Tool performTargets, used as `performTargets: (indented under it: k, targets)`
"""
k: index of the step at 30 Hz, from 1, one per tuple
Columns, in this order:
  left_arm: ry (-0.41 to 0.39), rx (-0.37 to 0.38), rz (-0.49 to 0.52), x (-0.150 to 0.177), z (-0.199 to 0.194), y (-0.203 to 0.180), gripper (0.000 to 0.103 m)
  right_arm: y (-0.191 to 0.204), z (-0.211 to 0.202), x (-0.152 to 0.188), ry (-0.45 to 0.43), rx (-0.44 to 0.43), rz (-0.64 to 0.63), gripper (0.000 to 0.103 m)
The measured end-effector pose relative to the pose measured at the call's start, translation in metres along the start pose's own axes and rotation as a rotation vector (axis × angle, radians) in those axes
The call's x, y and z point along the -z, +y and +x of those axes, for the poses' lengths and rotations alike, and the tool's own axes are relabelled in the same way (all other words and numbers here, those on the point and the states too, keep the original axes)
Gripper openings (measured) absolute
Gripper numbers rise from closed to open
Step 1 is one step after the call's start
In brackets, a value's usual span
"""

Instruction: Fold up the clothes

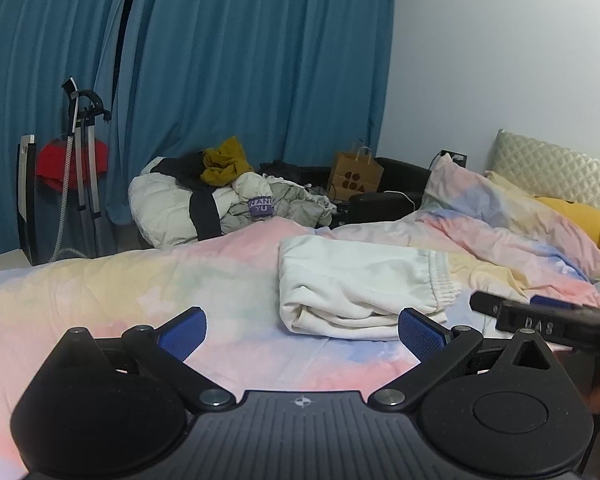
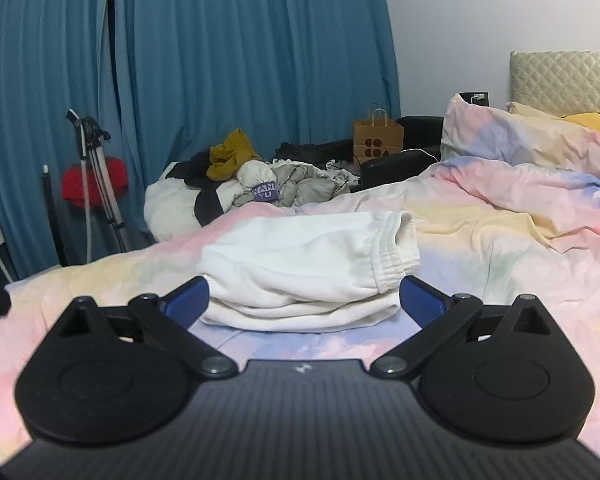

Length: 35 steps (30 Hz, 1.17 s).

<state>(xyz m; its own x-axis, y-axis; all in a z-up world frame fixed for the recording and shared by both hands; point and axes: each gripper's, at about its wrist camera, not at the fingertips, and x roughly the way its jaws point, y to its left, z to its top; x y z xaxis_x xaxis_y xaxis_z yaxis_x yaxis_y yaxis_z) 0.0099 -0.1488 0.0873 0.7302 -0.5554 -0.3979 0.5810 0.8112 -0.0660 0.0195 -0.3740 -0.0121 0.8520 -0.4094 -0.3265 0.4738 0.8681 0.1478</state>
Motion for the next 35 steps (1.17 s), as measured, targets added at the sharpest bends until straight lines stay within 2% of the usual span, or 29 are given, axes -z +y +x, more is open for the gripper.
performTargets:
  k: [4, 25, 35]
  targets:
    - [0.0, -0.02, 0.02, 0.003, 0.006, -0.004, 0.103, 0.002, 0.004, 0.012, 0.011, 0.017, -0.051, 0.103]
    - [0.04, -0.088, 0.036, 0.011, 0.016, -0.007, 0.103, -0.001, 0.003, 0.017, 0.025, 0.009, -0.035, 0.103]
    - [0.044, -0.093, 0.036, 0.013, 0.016, -0.006, 0.103, 0.0, 0.005, 0.017, 0.033, 0.01, -0.035, 0.103]
